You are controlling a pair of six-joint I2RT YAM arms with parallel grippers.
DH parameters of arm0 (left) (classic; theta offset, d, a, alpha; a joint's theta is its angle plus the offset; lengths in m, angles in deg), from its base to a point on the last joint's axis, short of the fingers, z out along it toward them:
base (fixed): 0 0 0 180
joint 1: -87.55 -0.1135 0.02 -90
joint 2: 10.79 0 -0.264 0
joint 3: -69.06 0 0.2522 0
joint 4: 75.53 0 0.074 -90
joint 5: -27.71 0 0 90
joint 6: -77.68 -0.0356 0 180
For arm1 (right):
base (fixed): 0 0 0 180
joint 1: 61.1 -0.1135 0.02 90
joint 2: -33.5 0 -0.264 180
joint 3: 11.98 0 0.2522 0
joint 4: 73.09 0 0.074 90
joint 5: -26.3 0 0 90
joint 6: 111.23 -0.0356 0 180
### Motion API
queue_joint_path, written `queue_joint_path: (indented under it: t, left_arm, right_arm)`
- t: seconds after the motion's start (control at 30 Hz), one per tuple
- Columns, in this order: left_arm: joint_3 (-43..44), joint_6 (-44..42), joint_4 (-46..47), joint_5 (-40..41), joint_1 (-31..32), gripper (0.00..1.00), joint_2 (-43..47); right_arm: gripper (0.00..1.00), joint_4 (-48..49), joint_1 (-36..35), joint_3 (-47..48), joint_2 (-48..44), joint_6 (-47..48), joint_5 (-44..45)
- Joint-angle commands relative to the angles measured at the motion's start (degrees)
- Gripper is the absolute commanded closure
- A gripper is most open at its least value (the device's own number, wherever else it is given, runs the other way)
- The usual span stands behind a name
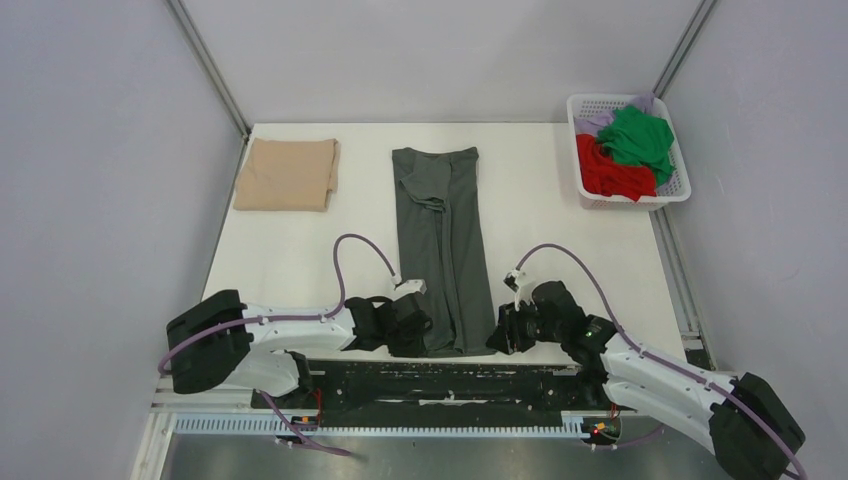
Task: Fold and stack the t-shirts
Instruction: Grab the bottom of the folded rectangular tshirt with both arms
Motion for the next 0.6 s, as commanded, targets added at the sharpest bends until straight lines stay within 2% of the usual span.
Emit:
queue_joint_path:
  t: [0.0,0.23,0.37,0.43,0.5,0.57]
  left_arm:
    - [0.04,2.96,-3.87,1.58,0.32,0.98,0.60]
    - [-0.91,3.73,-2.46,1.37,0.81,0.98,1.86]
    - [-0.76,3.90,-2.05,1.44,1.16,0.98,1.42]
    - [-0.92,4.24,-2.11,1.71,1.44,0.98,1.61]
    - [-1.22,4.92,-3.15,2.59,2.33,0.98,2.59]
    - [-0.79,5.77,-6.68,4.89,4.52,0.98,4.50]
  right_arm:
    - [0.59,-7.64,-0.69,-0.07,0.01,1.23,0.12]
    - [0.61,-4.30,-1.87,-0.99,0.81,-0.60,-1.81]
    - [0.68,-2.28,-2.40,-1.52,2.56,-1.95,-1.50]
    - [0.76,-2.18,-2.68,-1.58,2.97,-2.34,-1.17]
    - [0.99,-2.69,-2.78,-1.63,1.84,-3.03,-0.69]
    - [1.00,-5.15,-2.87,-1.21,-0.42,-2.52,-1.29]
